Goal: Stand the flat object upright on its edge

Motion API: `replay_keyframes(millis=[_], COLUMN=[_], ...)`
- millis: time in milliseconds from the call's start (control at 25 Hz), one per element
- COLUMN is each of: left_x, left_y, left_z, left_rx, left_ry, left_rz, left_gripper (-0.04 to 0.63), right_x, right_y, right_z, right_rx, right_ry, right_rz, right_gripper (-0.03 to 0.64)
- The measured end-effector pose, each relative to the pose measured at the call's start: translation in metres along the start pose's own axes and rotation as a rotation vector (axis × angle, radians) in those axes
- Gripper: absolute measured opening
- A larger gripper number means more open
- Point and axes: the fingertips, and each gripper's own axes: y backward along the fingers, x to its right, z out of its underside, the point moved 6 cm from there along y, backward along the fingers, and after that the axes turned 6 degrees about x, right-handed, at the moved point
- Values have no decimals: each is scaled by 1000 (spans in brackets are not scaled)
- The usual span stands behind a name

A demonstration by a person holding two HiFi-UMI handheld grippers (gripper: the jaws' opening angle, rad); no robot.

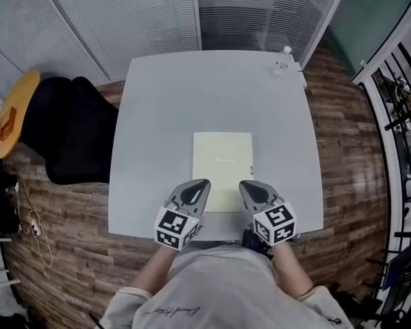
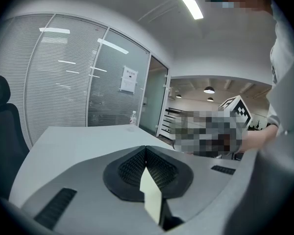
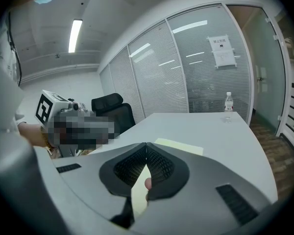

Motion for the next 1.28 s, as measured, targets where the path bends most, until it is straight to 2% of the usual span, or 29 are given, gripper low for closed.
replay_keyframes(millis=[560, 1280], left_x=[-24, -43], left_y=[5, -10], left_z=[14, 50], left_rx=[-38, -150], left_ry=[25, 34], left_rz=[-6, 22], left_gripper=[12, 12], right_x=[2, 33], right_y=[-12, -19], right_z=[-2, 33], right_rx=[-18, -102], right_ry=[3, -57], right_rz=[39, 120], right_gripper=[25, 25])
